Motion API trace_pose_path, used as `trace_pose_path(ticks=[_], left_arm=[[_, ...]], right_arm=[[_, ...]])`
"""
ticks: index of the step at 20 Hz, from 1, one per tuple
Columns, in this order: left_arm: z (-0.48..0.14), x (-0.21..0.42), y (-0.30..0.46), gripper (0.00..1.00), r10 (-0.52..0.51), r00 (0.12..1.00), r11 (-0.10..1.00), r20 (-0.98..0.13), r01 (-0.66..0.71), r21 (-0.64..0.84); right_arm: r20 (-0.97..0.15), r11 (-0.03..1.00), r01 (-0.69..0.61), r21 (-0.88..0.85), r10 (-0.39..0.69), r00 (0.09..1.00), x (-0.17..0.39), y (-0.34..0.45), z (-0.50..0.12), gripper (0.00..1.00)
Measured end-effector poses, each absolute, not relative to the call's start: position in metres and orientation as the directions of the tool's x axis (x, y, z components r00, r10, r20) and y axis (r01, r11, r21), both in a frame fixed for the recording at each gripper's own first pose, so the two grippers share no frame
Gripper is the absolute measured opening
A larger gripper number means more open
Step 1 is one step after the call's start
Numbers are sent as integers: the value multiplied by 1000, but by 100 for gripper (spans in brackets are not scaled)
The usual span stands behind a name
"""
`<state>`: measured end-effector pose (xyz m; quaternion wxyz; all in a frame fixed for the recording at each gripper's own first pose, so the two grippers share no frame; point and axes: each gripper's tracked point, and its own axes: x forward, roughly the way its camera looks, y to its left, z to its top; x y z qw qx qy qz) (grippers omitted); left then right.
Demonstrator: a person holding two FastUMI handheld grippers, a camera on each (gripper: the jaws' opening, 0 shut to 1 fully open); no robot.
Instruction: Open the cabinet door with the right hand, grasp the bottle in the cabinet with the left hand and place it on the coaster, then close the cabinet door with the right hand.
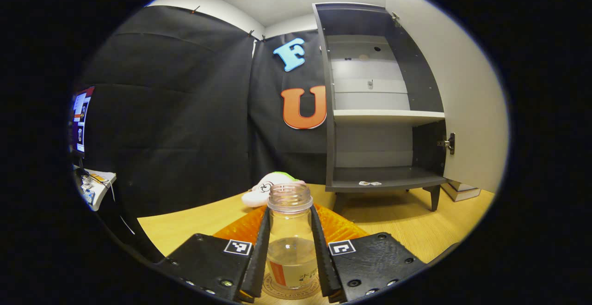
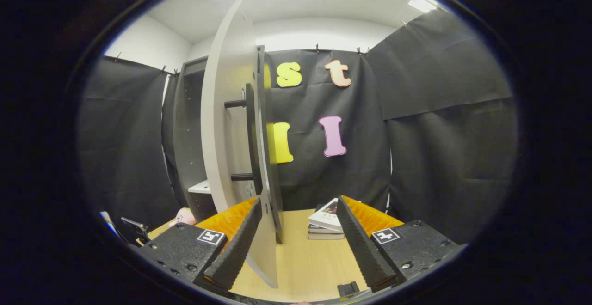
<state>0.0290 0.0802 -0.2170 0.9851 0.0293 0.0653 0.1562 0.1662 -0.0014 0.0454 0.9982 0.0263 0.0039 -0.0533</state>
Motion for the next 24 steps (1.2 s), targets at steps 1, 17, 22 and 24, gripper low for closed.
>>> trace_pose_path(ticks=[1, 17, 22, 24], left_arm=[[-219, 29, 81, 49, 313, 942, 949, -125, -303, 89], [-145, 7, 78, 95, 287, 949, 958, -134, -283, 44], [-100, 13, 49, 95, 133, 977, 991, -166, -134, 8], [-81, 7, 46, 95, 107, 980, 994, -165, -109, 1]], right_arm=[[-12, 993, 108, 53, -107, 994, 166, -3, 44, 98], [-29, 985, 148, 94, -146, 989, 171, -33, 24, 98], [5, 989, 131, 63, -131, 991, 186, -39, 40, 100], [31, 991, 127, 38, -128, 991, 193, -41, 54, 100]])
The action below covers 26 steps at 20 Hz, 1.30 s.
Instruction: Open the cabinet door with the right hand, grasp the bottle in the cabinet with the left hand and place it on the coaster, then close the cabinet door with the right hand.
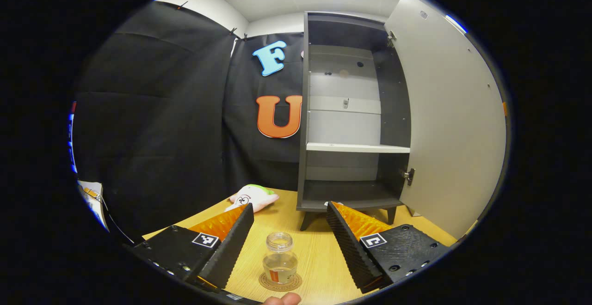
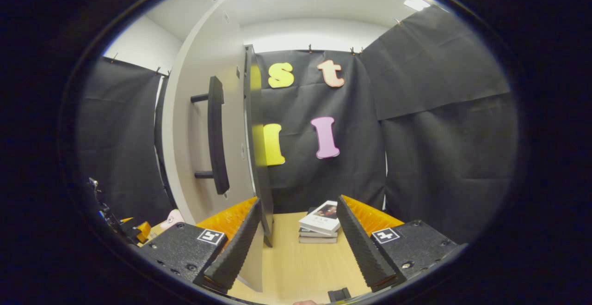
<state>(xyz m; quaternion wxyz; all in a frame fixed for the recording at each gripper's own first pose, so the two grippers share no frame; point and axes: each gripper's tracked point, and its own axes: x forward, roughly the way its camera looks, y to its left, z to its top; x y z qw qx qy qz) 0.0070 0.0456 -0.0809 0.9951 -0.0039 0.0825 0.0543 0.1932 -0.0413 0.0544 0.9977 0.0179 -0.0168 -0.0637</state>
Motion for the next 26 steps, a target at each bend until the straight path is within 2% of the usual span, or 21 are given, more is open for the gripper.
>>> trace_pose_path(ticks=[1, 7, 9, 10, 11, 13, 14, 15, 16, 17, 18, 26], left_arm=[[-72, 2, 45, 95, 108, 981, 994, -160, -108, 6], [-33, -2, 38, 95, 105, 987, 994, -119, -106, -4], [-32, -2, 37, 95, 108, 988, 994, -114, -108, 6], [-31, -2, 35, 95, 105, 988, 994, -112, -104, 12], [-31, -2, 35, 95, 102, 988, 995, -115, -101, 14], [-29, -2, 33, 95, 94, 989, 996, -110, -94, 13], [-29, -2, 32, 95, 97, 989, 995, -108, -96, 14], [-30, -2, 30, 95, 100, 989, 995, -109, -99, 13], [-32, -1, 29, 95, 99, 989, 995, -110, -99, 9], [-34, -2, 27, 95, 96, 989, 995, -111, -96, 6], [-34, -1, 26, 95, 91, 990, 996, -110, -92, 4], [-30, -5, 28, 95, 61, 994, 997, -88, -57, 50]], right_arm=[[45, 992, 122, 28, -123, 991, 196, -41, 62, 98], [124, 997, 64, 44, -69, 990, 208, -24, 94, 100], [132, 998, 43, 46, -49, 990, 208, -21, 97, 97], [127, 999, 32, 39, -36, 991, 210, -20, 97, 100], [124, 999, 17, 32, -21, 992, 212, -18, 98, 96], [117, 1000, 1, 11, -2, 993, 212, -13, 98, 98], [123, 1000, 6, -6, -6, 992, 212, -15, 101, 92], [122, 999, 13, -30, -9, 992, 211, -12, 102, 96], [128, 999, 16, -45, -10, 992, 209, -10, 104, 96], [124, 998, 12, -61, -4, 992, 211, -7, 101, 89], [129, 998, -2, -66, 11, 992, 211, -2, 102, 96], [92, 983, -152, -99, 161, 983, 216, 59, 99, 96]])
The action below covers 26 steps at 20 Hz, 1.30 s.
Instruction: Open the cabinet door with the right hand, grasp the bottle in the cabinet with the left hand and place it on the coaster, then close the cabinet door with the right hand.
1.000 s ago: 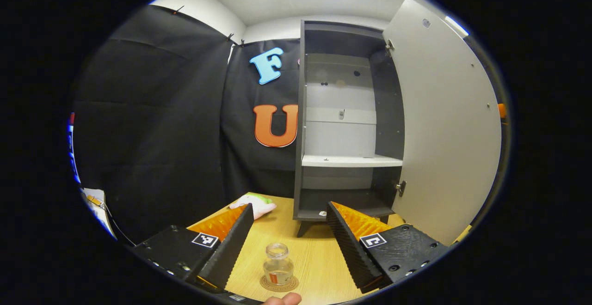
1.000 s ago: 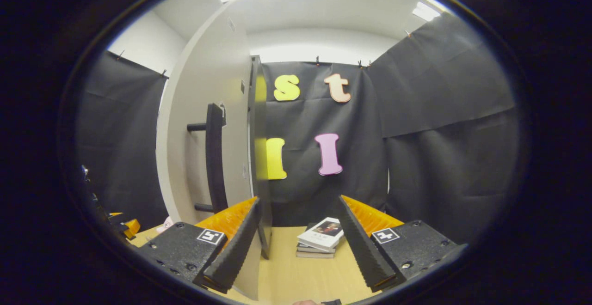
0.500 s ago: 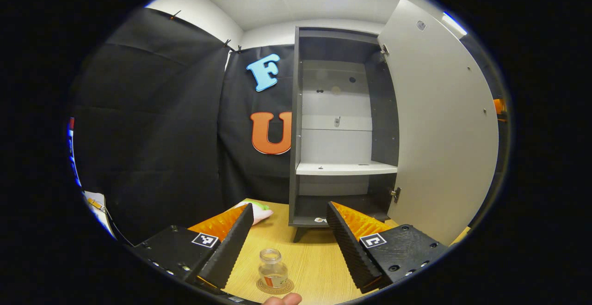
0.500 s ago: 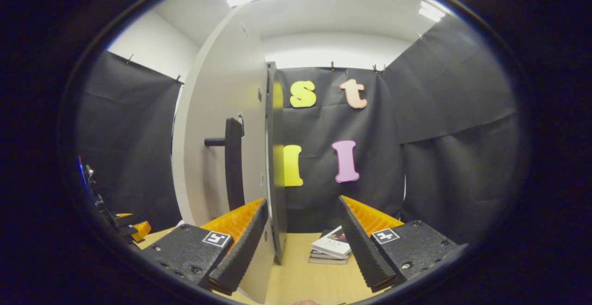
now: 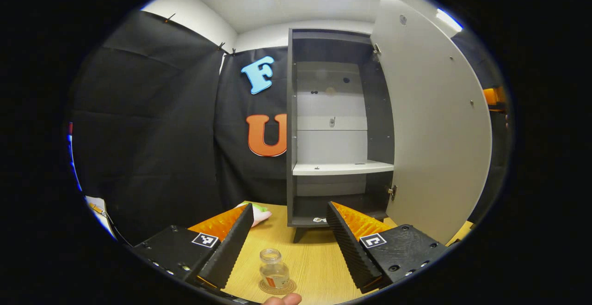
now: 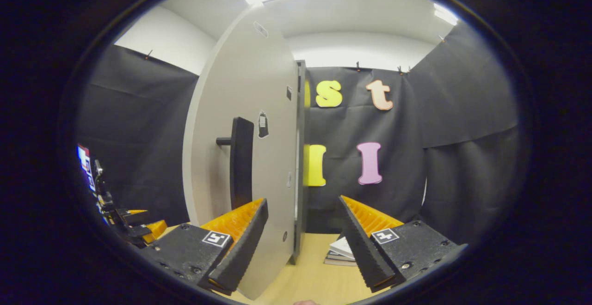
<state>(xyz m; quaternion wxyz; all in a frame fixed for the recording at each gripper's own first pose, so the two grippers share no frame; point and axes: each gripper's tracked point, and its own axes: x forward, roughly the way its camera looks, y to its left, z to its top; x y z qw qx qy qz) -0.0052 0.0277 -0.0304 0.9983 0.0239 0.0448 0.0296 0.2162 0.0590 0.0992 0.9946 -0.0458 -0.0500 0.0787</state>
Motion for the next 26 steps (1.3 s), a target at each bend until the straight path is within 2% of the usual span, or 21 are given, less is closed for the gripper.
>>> trace_pose_path(ticks=[8, 16, 24, 26], left_arm=[[-33, -9, 26, 95, 14, 996, 999, -83, -10, 48], [-34, -15, 35, 95, -11, 997, 999, -78, 15, 48], [-40, -19, 80, 94, 40, 995, 999, -90, -39, 20], [-39, -21, 94, 94, 67, 994, 998, -91, -65, 18]], right_arm=[[56, 945, -288, -156, 299, 953, 234, 134, 97, 96], [23, 889, -424, -175, 434, 901, 282, 218, 93, 96], [-9, 818, -551, -166, 558, 830, 355, 332, 80, 99], [-4, 818, -549, -171, 557, 830, 372, 355, 82, 99]])
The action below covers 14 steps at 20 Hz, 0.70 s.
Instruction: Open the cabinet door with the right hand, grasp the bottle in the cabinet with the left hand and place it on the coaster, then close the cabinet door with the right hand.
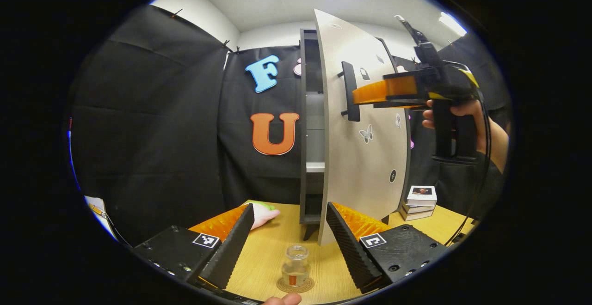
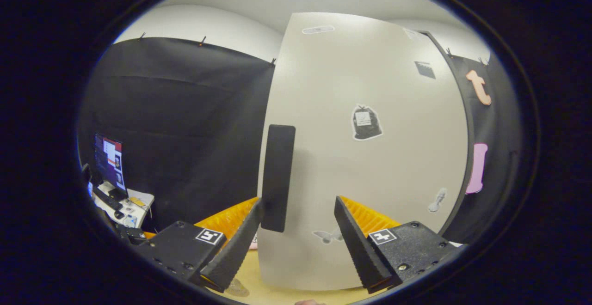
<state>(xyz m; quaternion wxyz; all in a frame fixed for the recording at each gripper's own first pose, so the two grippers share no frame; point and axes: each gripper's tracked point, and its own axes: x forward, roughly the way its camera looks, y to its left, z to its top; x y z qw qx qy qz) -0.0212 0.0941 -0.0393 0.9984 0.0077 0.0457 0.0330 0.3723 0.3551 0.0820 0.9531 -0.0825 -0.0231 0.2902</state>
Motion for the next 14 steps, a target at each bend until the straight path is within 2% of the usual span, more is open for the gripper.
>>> trace_pose_path(ticks=[7, 14], left_arm=[[-35, -28, 125, 95, 123, 988, 992, -89, -123, 5], [-23, -24, 106, 95, 80, 994, 997, -74, -81, -3]], right_arm=[[8, 828, -543, -138, 549, 836, 367, 364, 75, 99], [30, 893, -447, -51, 449, 893, 333, 289, 70, 99]])
